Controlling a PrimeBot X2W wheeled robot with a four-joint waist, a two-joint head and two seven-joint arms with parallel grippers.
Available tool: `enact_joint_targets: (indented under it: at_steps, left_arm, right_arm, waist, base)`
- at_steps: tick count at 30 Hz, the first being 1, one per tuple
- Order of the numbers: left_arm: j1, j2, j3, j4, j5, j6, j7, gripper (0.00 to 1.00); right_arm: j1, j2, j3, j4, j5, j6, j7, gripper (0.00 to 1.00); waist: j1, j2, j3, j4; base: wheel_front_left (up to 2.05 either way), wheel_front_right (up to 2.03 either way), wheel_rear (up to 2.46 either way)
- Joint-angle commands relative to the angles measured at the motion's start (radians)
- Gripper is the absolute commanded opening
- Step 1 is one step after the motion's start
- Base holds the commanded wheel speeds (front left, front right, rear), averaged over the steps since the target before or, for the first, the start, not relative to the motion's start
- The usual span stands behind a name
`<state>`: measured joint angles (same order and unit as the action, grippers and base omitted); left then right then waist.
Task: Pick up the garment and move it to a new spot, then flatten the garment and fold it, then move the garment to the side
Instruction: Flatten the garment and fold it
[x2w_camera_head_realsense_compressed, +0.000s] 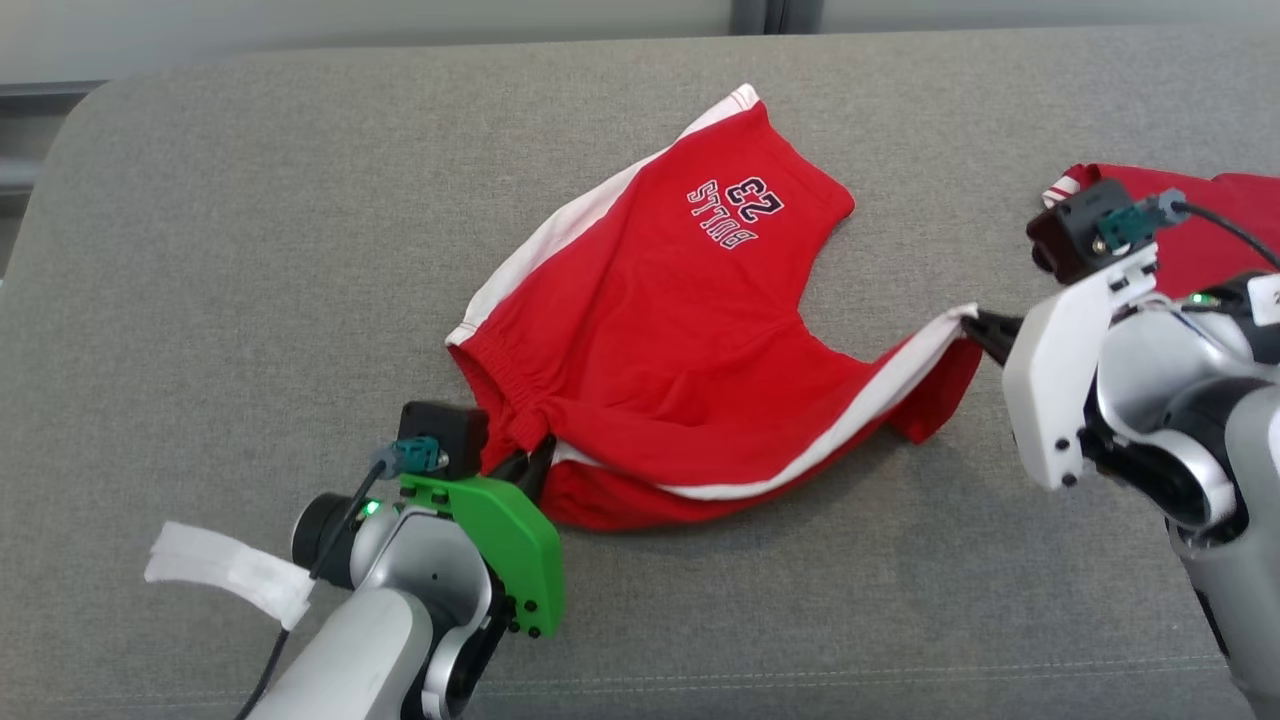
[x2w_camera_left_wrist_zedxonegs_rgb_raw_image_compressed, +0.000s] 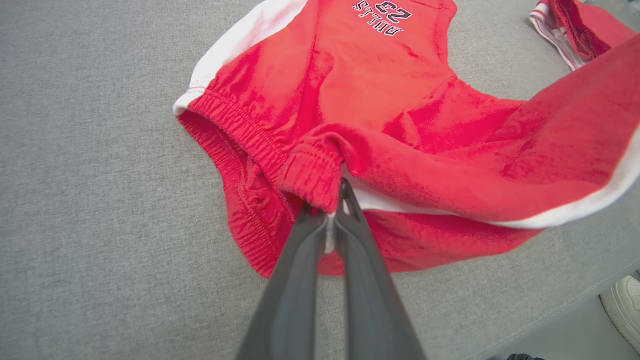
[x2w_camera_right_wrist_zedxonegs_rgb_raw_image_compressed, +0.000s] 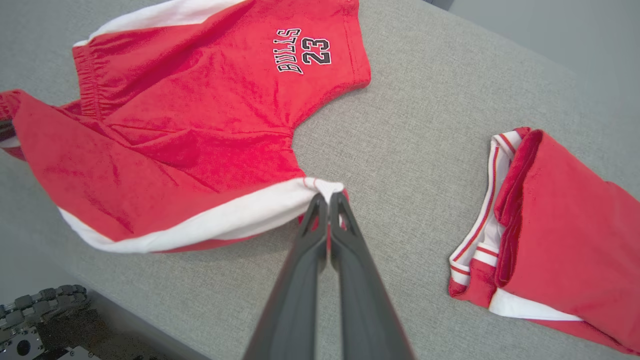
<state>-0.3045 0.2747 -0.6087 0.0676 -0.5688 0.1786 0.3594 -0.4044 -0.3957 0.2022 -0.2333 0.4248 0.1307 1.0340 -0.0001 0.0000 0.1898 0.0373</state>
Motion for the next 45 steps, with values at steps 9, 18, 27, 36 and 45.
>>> enact_joint_targets:
  at_steps: [9,18,27,36,45]
  left_arm:
    - [-0.177,-0.087,0.033,0.089,-0.037,-0.043,-0.041,0.00]
    - [-0.317,-0.156,0.070,0.223,-0.062,-0.068,-0.112,0.00]
    - [-0.426,-0.196,0.098,0.344,-0.087,-0.066,-0.189,0.00]
    - [-0.486,-0.214,0.108,0.467,-0.100,-0.042,-0.260,0.00]
    - [-0.536,-0.222,0.073,0.572,-0.142,-0.061,-0.318,0.92]
  right_arm:
    - [-0.352,0.045,0.073,0.345,-0.150,0.000,-0.271,0.00]
    - [-0.567,0.052,0.172,0.627,-0.207,0.000,-0.460,0.00]
    - [-0.718,0.078,0.206,0.832,-0.232,0.000,-0.609,0.00]
    - [-0.803,0.106,0.167,1.000,-0.280,0.000,-0.713,0.00]
    - [-0.860,0.149,0.139,1.157,-0.324,-0.001,-0.808,0.20]
  waist:
    - [0.0001,0.0000,0.095,0.062]
    - [0.0001,0.0000,0.155,0.112]
    - [0.0001,0.0000,0.201,0.139]
    - [0.0001,0.0000,0.229,0.159]
    - [0.0001,0.0000,0.259,0.178]
  base:
    - [0.00,0.00,0.00]
    - [0.00,0.00,0.00]
    - [0.00,0.00,0.00]
    - [0.00,0.00,0.00]
    - [0.00,0.00,0.00]
